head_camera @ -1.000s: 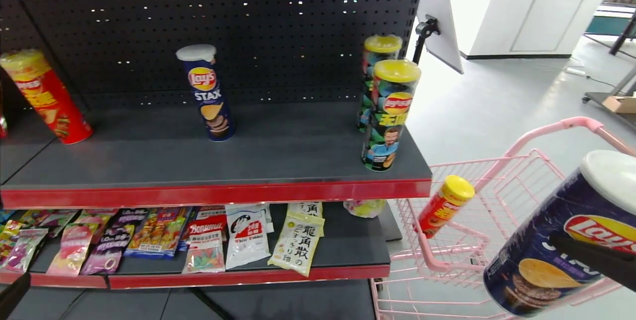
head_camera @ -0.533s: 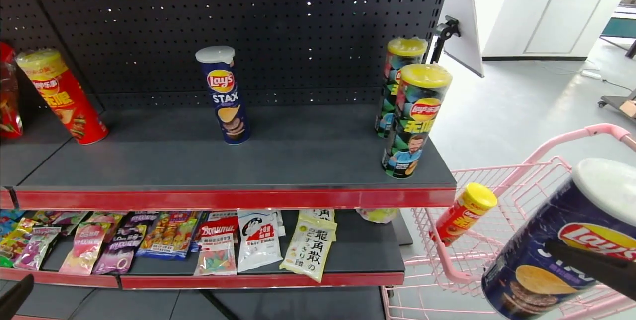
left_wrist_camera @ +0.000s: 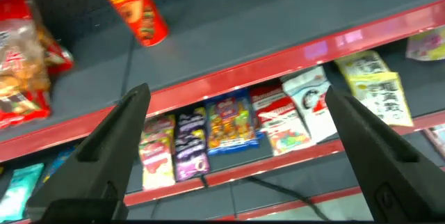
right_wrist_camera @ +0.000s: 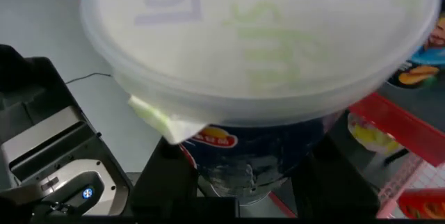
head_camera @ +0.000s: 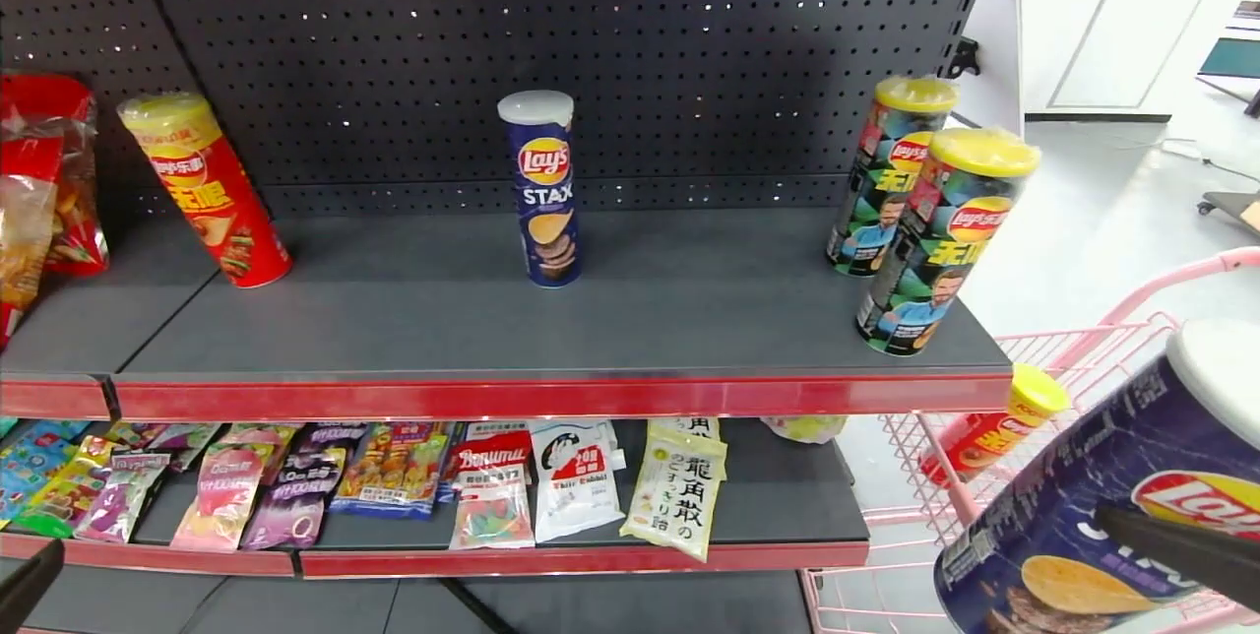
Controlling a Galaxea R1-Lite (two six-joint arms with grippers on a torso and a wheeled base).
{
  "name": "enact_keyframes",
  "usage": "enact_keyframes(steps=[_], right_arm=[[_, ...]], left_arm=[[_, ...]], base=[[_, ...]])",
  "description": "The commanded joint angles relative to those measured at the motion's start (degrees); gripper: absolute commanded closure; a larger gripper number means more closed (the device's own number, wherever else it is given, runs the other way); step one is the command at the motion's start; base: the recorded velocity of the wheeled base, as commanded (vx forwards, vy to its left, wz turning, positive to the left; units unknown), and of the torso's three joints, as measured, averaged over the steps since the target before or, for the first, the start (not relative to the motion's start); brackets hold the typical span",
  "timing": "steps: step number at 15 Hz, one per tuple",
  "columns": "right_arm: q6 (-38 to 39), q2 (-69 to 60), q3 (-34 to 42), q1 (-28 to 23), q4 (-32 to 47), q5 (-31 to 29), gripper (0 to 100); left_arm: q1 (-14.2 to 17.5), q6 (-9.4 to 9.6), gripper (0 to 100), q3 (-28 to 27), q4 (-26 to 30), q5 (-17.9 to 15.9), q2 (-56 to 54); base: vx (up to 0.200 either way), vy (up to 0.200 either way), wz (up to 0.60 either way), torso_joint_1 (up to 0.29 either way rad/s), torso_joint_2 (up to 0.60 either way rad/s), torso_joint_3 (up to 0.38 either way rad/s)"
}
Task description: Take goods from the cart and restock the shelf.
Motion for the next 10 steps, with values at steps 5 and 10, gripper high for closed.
enact_keyframes(steps=[5,10], right_arm=[[-0.02,-0.03,0.51,0.57,-0.17,-0.06,100],[-0.02,-0.12,0.51,0.57,-0.17,-0.06,100]], left_arm=[[-0.01,1.16,0,0.05,0.04,-0.02,0.16],[0.08,2.39,0,0.48,0.13,0.51,0.34]], base=[[0.000,0.200,0.00,-0.001,0.00,0.000],[0.040,0.040,0.00,0.001,0.00,0.002]])
